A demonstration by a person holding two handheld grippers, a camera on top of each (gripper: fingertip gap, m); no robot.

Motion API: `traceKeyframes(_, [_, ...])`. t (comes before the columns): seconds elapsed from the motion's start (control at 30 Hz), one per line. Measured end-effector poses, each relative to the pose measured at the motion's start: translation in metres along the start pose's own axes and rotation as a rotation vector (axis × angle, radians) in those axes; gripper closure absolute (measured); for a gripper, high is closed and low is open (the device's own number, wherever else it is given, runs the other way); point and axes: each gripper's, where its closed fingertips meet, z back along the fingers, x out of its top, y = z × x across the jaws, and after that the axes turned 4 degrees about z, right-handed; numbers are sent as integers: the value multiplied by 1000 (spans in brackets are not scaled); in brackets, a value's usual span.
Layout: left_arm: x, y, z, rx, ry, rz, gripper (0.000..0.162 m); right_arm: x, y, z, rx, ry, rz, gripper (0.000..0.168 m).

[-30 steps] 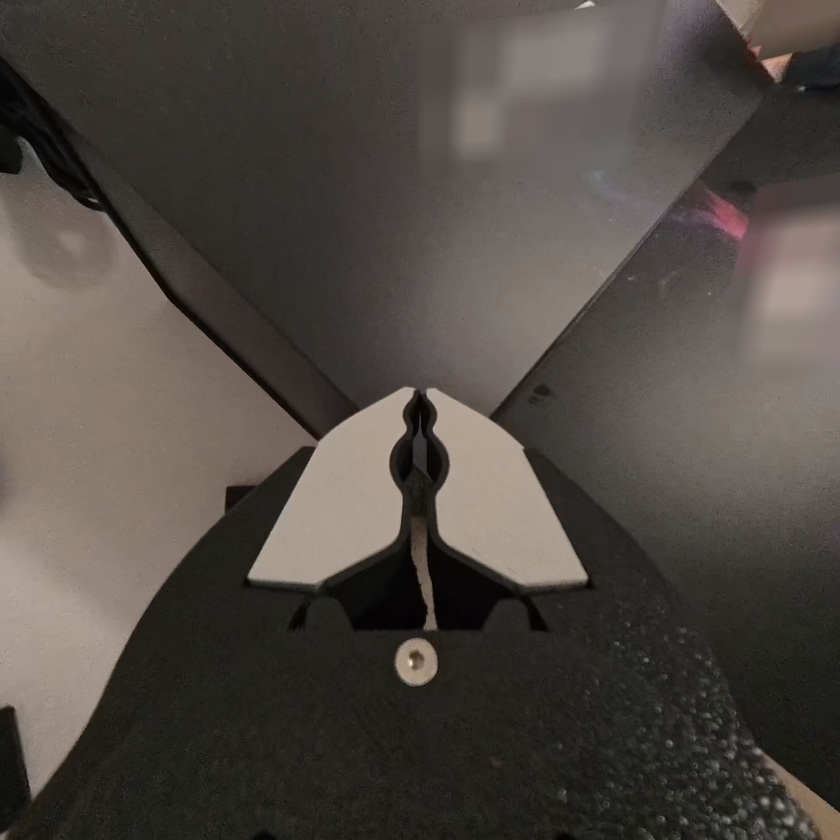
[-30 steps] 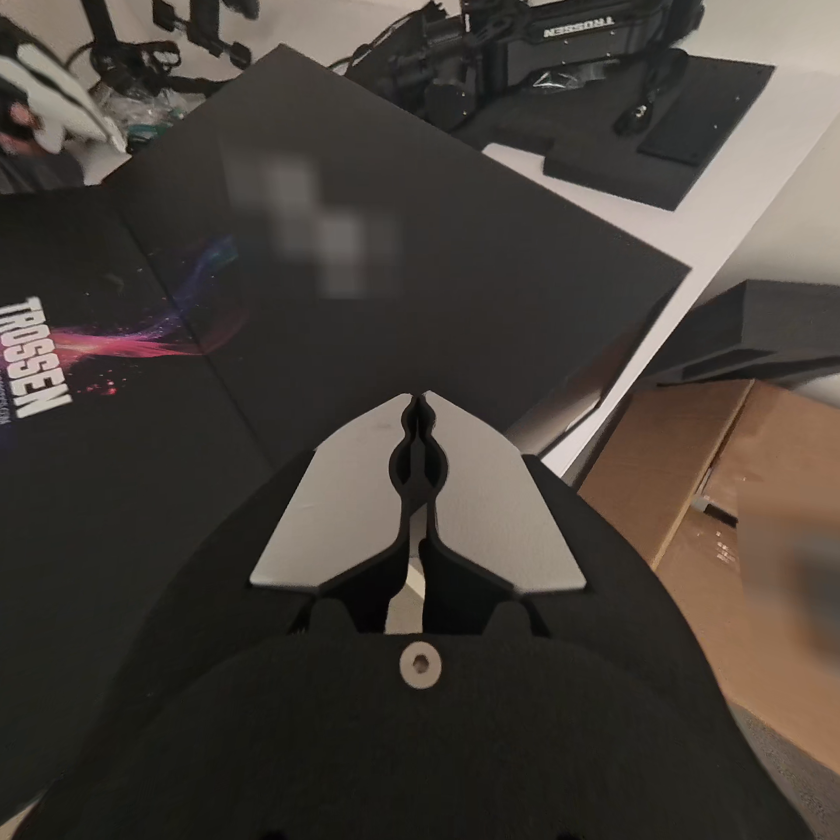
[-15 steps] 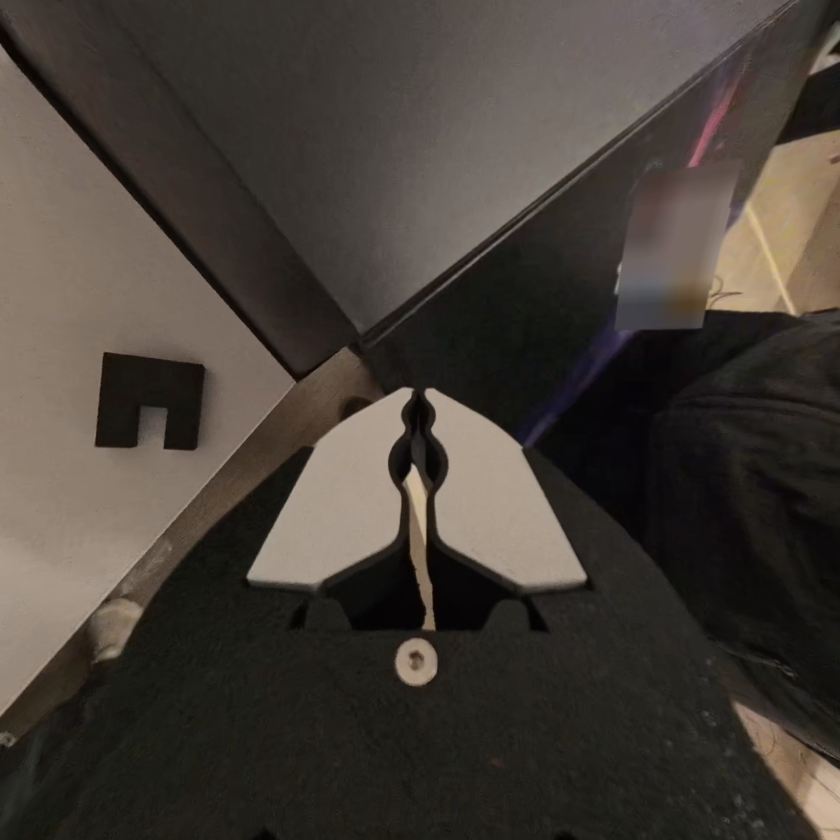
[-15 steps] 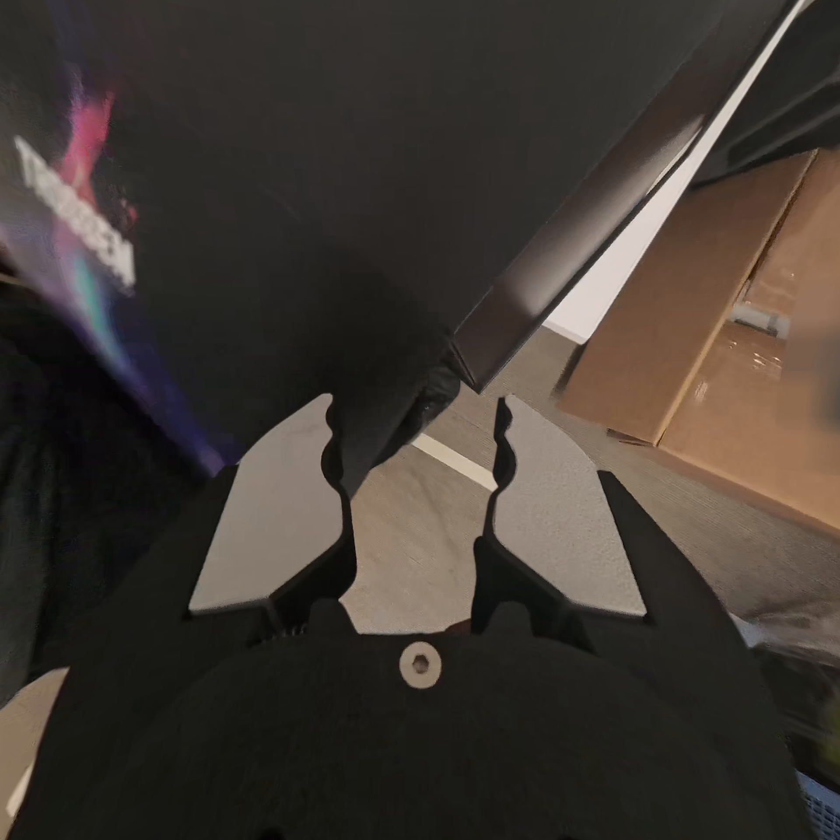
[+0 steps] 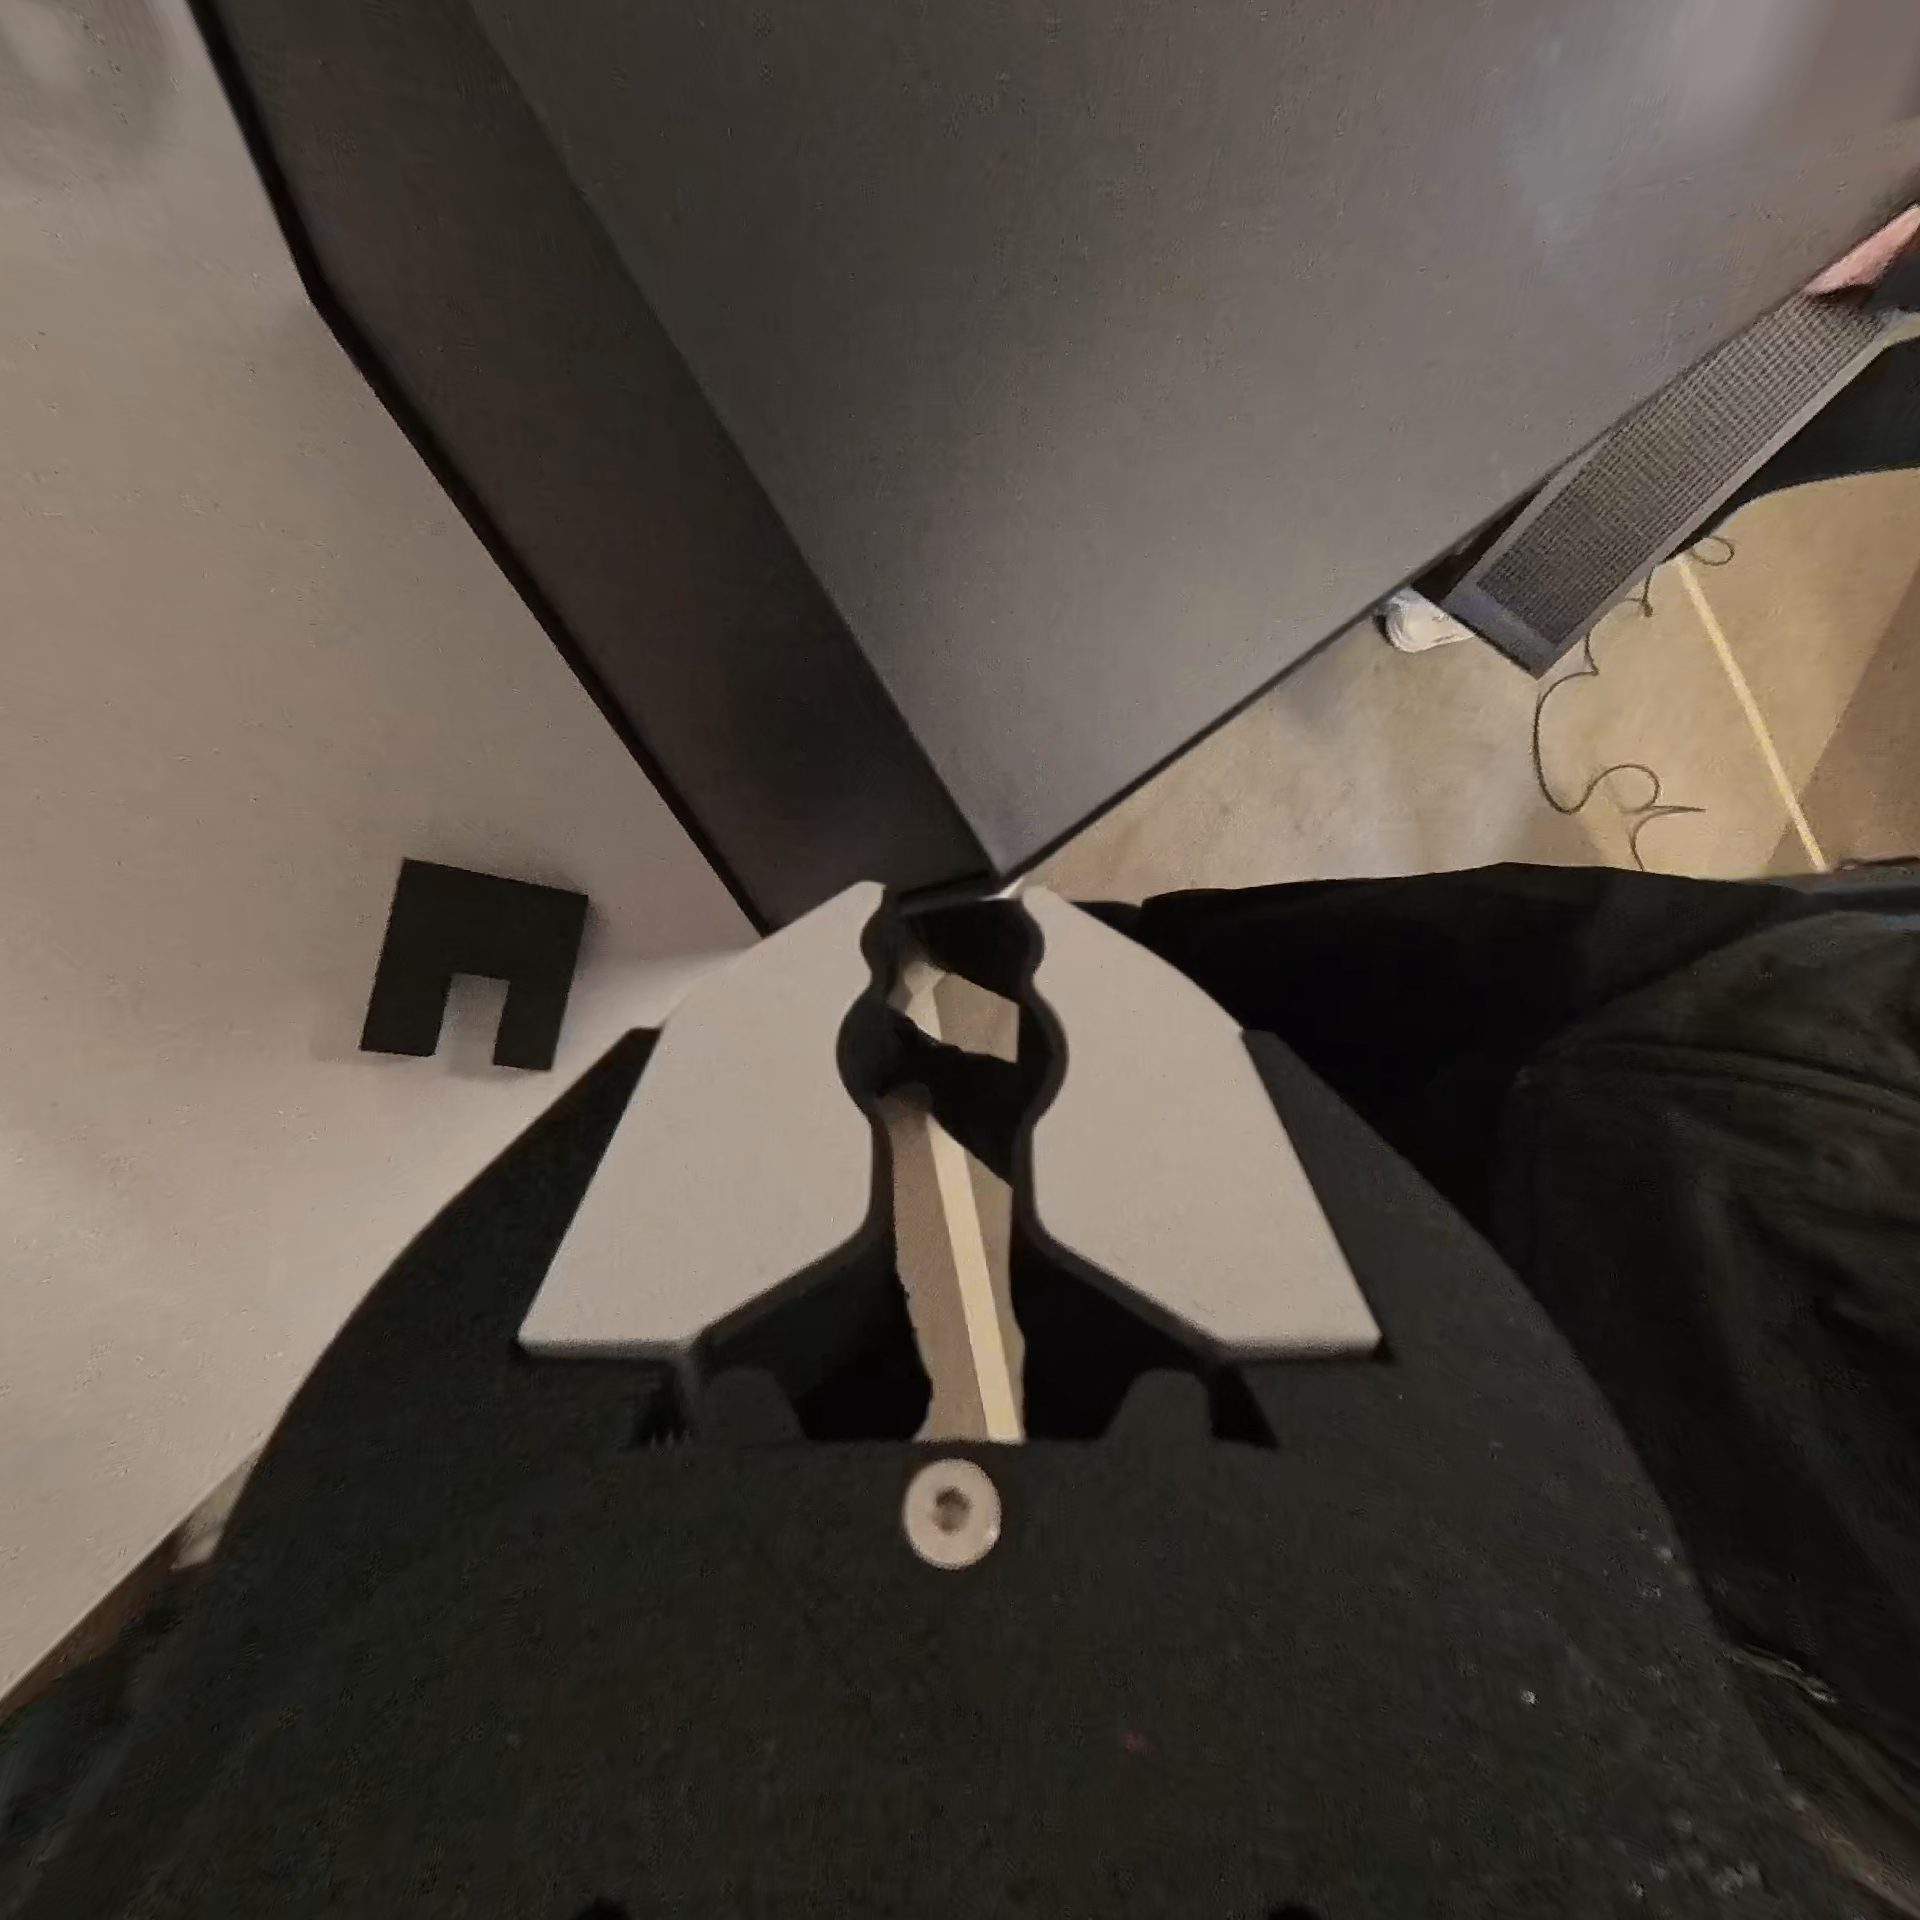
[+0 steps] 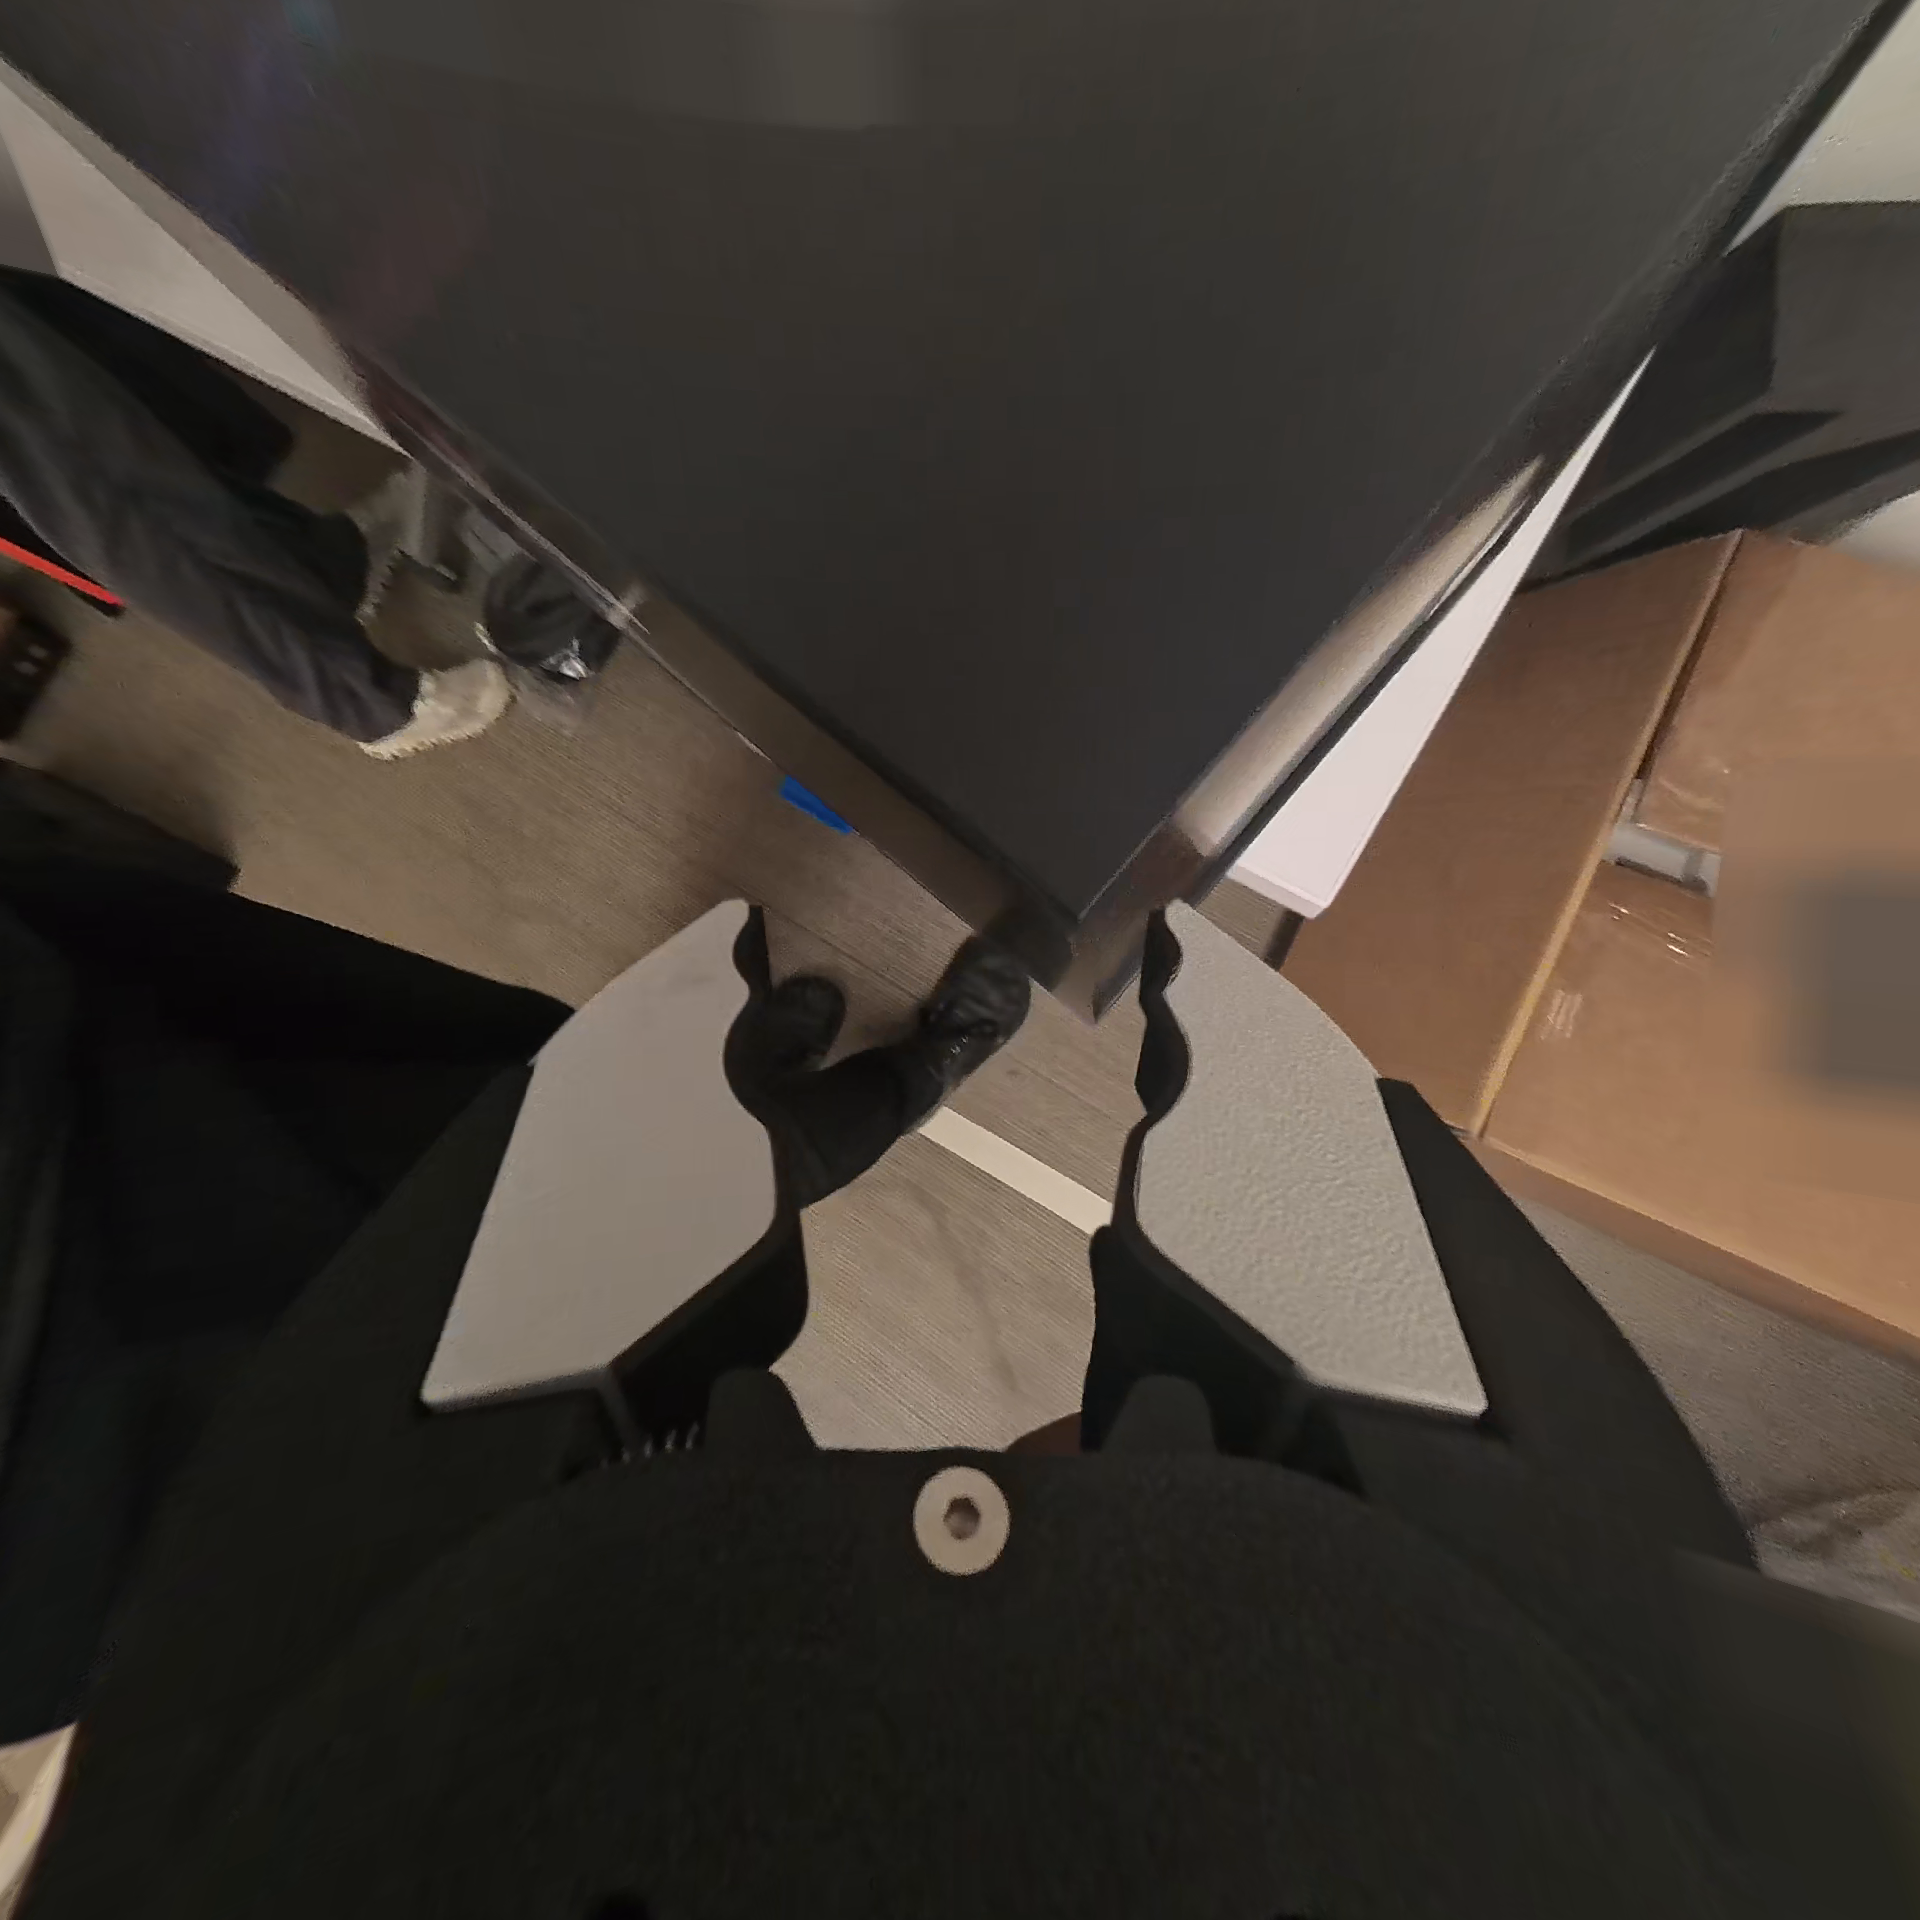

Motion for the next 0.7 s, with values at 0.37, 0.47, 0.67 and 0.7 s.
traceKeyframes(0.37, [61, 75, 10, 207, 23, -61, 162, 34, -96, 30, -98, -145, -138, 168])
traceKeyframes(0.47, [66, 85, -15, 194, 45, -36, 162, 36, -116, 14, -88, -134, -137, 168])
traceKeyframes(0.67, [67, 101, -65, 175, 92, 23, 162, 28, -141, -40, -57, -74, -170, 168])
traceKeyframes(0.7, [66, 102, -72, 162, 113, 28, 162, 27, -142, -51, -28, -69, -199, 168])
